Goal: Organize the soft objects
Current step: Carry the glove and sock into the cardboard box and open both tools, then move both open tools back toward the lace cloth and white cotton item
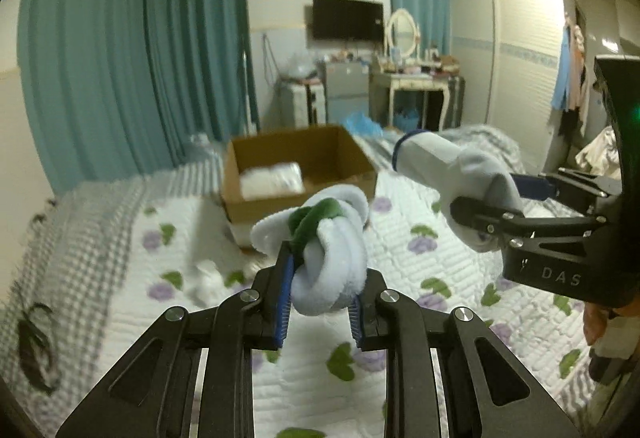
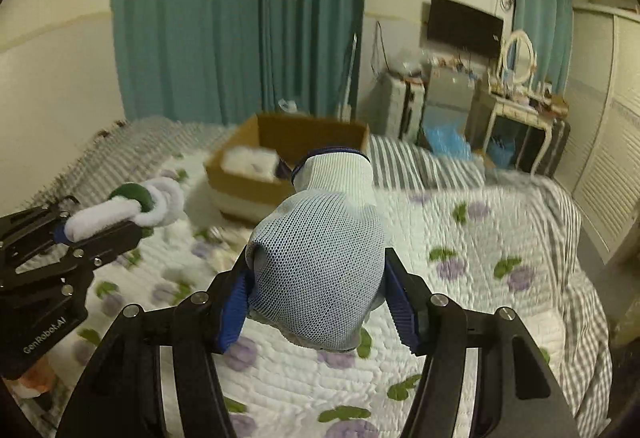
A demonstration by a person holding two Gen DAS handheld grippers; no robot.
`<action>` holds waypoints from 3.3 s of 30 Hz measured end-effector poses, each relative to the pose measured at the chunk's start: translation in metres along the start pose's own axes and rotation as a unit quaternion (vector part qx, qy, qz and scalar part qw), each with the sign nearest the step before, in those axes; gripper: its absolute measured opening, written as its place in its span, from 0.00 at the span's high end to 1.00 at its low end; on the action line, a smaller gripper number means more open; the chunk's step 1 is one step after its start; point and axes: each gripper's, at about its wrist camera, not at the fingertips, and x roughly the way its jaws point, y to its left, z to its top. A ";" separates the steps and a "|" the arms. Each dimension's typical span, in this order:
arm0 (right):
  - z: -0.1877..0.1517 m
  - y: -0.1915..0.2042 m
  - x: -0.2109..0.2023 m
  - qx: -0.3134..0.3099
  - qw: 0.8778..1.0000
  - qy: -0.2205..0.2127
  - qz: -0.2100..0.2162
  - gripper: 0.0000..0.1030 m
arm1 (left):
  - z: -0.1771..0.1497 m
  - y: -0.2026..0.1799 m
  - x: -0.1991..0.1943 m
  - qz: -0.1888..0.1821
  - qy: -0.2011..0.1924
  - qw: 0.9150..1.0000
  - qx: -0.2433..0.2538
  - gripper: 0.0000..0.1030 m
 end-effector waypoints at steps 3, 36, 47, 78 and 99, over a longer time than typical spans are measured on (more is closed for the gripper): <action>0.018 0.011 -0.020 -0.014 1.000 -0.025 0.004 0.42 | 0.013 0.010 -0.015 0.013 -0.022 1.000 0.000 0.78; 0.119 -0.038 0.235 0.012 1.000 0.001 0.024 0.36 | 0.098 0.066 0.238 0.011 0.015 0.999 0.029 0.73; 0.138 -0.052 0.171 0.033 0.998 -0.053 -0.003 0.12 | 0.109 0.074 0.192 0.058 -0.028 0.998 0.016 0.13; 0.050 0.085 0.013 -0.021 0.999 -0.042 -0.015 0.01 | 0.022 0.142 -0.009 0.103 -0.056 0.993 -0.021 0.06; -0.008 0.080 0.222 0.006 0.996 0.090 0.011 0.03 | -0.062 0.178 0.190 0.059 0.090 0.994 -0.034 0.07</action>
